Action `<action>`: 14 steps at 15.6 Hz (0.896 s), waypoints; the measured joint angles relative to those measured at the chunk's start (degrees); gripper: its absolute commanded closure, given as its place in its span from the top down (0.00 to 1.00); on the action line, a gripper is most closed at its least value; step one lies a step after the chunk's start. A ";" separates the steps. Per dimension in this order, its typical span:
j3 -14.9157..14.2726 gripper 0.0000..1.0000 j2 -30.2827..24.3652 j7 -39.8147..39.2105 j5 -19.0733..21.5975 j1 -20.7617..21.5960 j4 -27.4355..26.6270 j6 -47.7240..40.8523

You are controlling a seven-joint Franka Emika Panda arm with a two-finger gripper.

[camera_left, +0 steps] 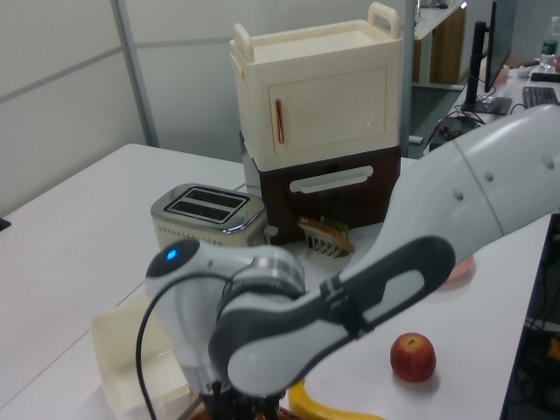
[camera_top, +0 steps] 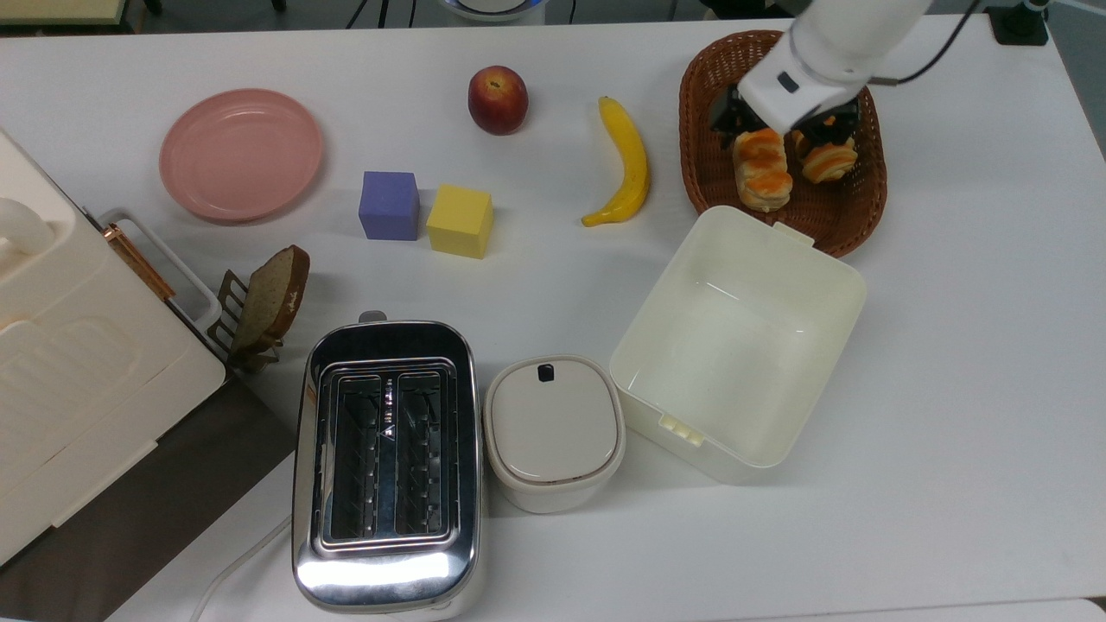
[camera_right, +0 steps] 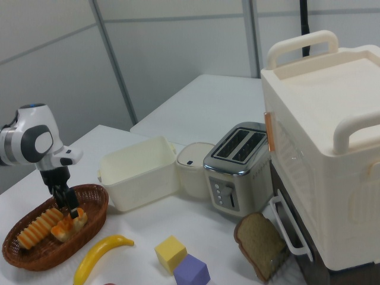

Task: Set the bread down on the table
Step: 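Lower the gripper and grasp the short bread roll in the basket, then lift the bread roll out of the basket and carry it toward the cubes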

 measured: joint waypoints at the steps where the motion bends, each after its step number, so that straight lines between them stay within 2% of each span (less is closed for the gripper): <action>1: 0.00 1.00 0.91 1.43 -0.87 0.57 -0.01 1.23; 2: 0.00 1.00 1.78 2.85 -1.86 1.16 -0.02 2.23; 3: 0.01 0.91 2.64 4.21 -2.70 1.79 -0.02 2.97; 4: 0.02 0.77 3.44 5.20 -3.16 2.32 -0.01 3.35; 5: 0.02 0.46 4.41 5.87 -3.52 2.77 0.00 3.62; 6: 0.01 0.20 5.00 6.07 -3.58 2.88 0.01 3.76; 7: -0.05 0.01 5.37 6.07 -3.61 2.86 0.02 3.88; 11: -0.45 0.00 5.46 5.54 -3.68 2.09 0.33 3.93; 14: -0.62 0.00 2.64 3.53 -3.72 -0.23 1.14 0.85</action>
